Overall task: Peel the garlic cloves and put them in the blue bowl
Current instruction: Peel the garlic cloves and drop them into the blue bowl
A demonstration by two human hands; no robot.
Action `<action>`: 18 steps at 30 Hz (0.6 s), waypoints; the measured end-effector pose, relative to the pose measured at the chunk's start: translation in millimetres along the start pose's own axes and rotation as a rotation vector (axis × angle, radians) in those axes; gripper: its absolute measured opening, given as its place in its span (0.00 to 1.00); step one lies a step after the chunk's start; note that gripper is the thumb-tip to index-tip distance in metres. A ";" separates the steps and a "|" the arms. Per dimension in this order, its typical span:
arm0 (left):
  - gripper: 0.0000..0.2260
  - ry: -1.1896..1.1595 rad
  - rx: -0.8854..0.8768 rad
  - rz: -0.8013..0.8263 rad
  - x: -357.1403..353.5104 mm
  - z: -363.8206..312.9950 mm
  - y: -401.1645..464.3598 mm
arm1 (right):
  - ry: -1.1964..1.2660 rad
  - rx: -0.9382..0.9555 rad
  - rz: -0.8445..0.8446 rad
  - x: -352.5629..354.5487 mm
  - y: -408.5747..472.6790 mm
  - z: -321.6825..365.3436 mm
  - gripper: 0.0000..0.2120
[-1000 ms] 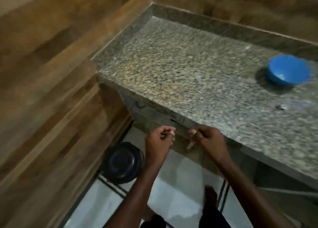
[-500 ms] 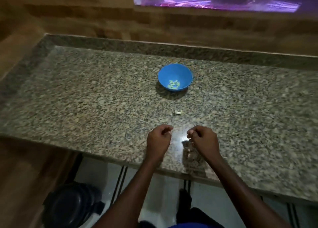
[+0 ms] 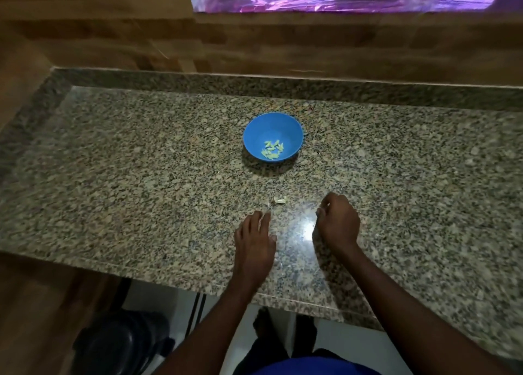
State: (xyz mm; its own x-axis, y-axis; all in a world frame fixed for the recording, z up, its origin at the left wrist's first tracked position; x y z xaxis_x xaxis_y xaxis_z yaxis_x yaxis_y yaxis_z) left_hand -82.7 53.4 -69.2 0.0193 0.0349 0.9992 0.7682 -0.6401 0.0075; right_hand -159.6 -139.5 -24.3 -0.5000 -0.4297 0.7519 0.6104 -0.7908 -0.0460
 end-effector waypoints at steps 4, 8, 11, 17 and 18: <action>0.25 0.029 -0.031 0.001 -3.7 -0.8 -2.6 | -0.024 0.006 -0.087 3.9 0.2 -5.8 0.08; 0.25 0.044 -0.025 -0.005 -2.1 -1.6 -3.1 | -0.037 -0.022 -0.030 -0.4 7.5 -10.3 0.09; 0.26 0.038 -0.024 0.004 -2.3 -1.7 -3.0 | 0.079 -0.018 0.006 -4.9 17.3 -0.3 0.06; 0.25 -0.003 -0.004 0.050 0.9 -0.3 -1.8 | 0.364 0.131 -0.050 -2.8 60.1 80.9 0.04; 0.25 -0.027 0.004 0.053 3.1 -0.2 -1.6 | 0.379 0.160 -0.067 -1.8 72.5 96.7 0.03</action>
State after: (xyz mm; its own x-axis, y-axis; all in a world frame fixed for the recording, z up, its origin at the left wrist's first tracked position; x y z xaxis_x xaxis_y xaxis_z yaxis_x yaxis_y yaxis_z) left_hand -84.1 54.4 -66.1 0.0773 0.0212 0.9968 0.7682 -0.6385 -0.0460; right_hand -55.0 -154.0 34.6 -0.7142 -0.5332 0.4534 0.6419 -0.7573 0.1204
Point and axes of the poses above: each hand's wrist, its own y-axis towards the middle knuckle, its own x-axis out of the back of the hand, z = x × y, the point moved 1 cm from there along y, towards the middle knuckle, and after that the axes turned 14 degrees about y, right-handed, at the moved point
